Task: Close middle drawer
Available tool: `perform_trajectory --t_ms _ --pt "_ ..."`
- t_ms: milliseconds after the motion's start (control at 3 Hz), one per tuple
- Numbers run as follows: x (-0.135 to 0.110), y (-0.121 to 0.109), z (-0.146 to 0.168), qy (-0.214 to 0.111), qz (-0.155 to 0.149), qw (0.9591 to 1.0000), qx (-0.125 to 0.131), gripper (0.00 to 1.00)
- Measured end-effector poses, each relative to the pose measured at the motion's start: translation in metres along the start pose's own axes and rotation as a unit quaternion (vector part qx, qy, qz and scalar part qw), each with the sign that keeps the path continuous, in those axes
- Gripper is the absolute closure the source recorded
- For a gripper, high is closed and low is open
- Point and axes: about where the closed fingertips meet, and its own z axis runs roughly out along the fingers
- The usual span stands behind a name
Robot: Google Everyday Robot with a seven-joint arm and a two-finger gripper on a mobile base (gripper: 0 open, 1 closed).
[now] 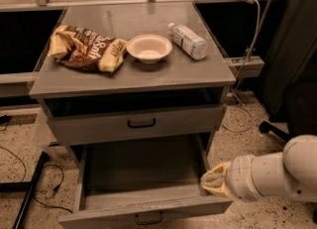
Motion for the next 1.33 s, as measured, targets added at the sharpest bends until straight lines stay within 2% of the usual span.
perform_trajectory --t_ms 333,667,1000,1333 --pt "0.038 -0.016 0.046 -0.012 0.005 0.9996 0.026 1.00" --pt "0.066 -0.041 0.067 -0.001 0.002 0.9986 0.053 1.00" --pt "0.066 -0.041 0.068 -0.001 0.002 0.9986 0.053 1.00" --pt "0.082 -0.017 0.095 0.002 0.010 0.9993 0.036 1.00"
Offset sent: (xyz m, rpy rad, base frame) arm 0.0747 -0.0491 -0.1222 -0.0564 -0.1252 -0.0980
